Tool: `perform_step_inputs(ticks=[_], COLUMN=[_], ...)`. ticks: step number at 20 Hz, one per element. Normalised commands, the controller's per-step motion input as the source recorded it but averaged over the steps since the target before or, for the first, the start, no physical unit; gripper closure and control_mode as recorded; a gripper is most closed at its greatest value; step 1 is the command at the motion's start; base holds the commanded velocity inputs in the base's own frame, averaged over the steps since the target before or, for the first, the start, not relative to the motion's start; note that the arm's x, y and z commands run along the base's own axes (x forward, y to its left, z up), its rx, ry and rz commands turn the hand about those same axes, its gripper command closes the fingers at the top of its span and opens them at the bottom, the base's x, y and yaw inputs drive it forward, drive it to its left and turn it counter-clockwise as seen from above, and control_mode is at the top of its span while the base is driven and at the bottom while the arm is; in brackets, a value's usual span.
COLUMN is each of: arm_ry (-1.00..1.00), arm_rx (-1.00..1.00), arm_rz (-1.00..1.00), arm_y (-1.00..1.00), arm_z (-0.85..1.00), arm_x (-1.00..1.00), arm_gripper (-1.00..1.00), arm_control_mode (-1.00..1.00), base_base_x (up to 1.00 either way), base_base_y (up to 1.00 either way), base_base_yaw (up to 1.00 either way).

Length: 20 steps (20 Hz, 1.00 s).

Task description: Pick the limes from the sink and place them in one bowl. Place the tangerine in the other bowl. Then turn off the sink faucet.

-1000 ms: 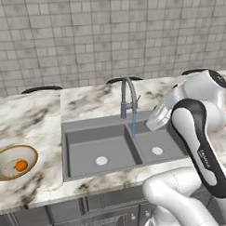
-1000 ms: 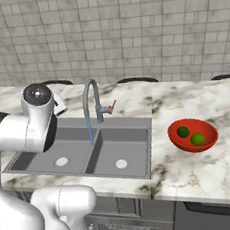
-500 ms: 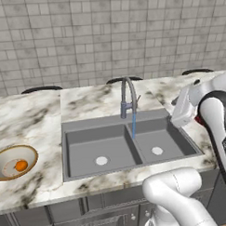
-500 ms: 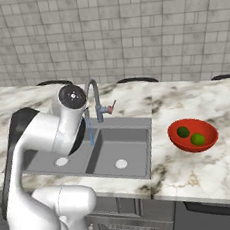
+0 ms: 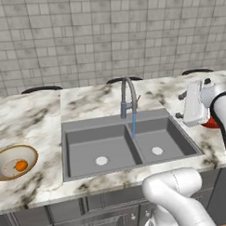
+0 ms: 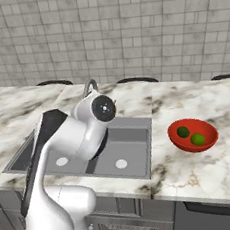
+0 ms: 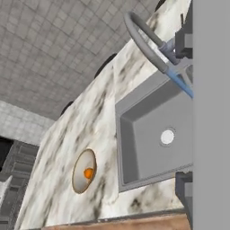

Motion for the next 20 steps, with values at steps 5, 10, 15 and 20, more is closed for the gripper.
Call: perform_step_inputs(ticks=[5, 10, 15, 20], arm_ry=[-0.34, -0.13, 0.14, 0.22], arm_rx=[-0.03, -0.02, 0.01, 0.09], arm_rz=[0.11, 0.04, 0.00, 0.00], arm_y=[-0.36, -0.23, -0.07, -0.10], arm_z=[-0.39, -0.29, -0.01, 0.08], arm_x=[0.41, 0.42, 0.28, 0.31], arm_gripper=[-1.00, -1.00, -1.00, -1.00], arm_control_mode=[-1.00, -1.00, -1.00, -1.00], base_base_x=[0.00, 0.00, 0.00, 0.00], base_base_y=[0.00, 0.00, 0.00, 0.00], base_base_yaw=[0.00, 0.00, 0.00, 0.00])
